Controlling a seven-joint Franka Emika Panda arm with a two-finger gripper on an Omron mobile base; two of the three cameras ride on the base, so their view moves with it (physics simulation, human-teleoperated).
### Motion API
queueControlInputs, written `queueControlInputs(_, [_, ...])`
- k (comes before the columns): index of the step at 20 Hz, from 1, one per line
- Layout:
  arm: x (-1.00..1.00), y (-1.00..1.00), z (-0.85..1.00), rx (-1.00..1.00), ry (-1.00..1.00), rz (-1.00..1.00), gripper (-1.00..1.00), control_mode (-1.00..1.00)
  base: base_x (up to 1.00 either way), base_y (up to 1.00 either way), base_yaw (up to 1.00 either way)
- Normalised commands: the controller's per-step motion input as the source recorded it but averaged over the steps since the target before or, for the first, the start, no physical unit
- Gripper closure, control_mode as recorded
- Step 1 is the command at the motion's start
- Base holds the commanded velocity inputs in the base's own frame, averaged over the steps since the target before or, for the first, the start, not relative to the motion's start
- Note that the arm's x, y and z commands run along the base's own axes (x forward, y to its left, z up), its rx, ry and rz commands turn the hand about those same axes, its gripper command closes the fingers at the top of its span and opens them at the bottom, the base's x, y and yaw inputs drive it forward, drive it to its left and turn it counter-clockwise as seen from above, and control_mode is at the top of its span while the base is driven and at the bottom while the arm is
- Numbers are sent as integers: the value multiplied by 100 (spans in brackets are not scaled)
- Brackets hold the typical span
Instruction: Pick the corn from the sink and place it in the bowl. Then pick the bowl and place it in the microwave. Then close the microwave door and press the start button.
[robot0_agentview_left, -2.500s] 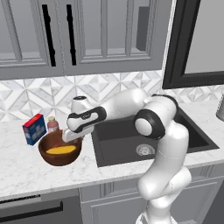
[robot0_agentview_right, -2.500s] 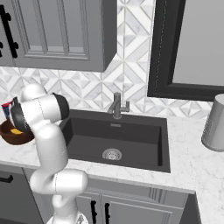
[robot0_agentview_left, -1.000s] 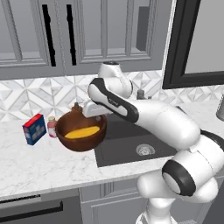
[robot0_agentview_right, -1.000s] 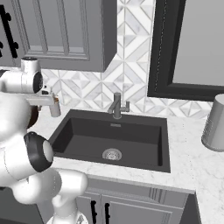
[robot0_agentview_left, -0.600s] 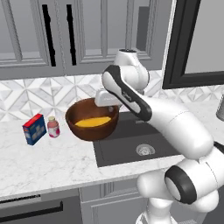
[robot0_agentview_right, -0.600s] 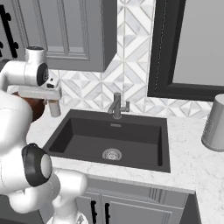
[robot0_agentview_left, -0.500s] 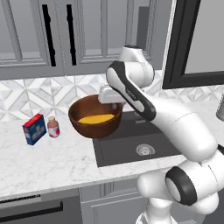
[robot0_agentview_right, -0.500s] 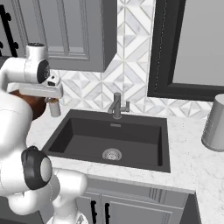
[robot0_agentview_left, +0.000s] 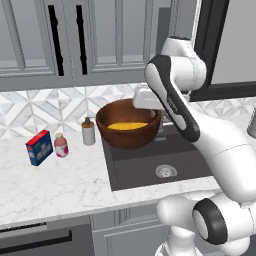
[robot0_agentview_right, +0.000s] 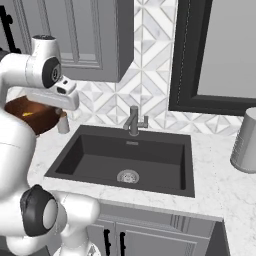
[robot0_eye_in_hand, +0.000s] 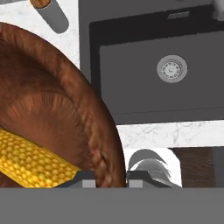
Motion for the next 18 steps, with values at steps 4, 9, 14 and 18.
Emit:
queueControlInputs(4, [-48, -50, 23, 4, 2, -29, 100, -100, 0, 0, 0])
queueControlInputs(9, [-7, -55, 11, 3, 6, -25, 100, -100, 0, 0, 0])
queueControlInputs(14, [0, -58, 6, 3, 3, -24, 100, -100, 0, 0, 0])
queueControlInputs(18, [0, -43, 2, 2, 0, -18, 100, -100, 0, 0, 0])
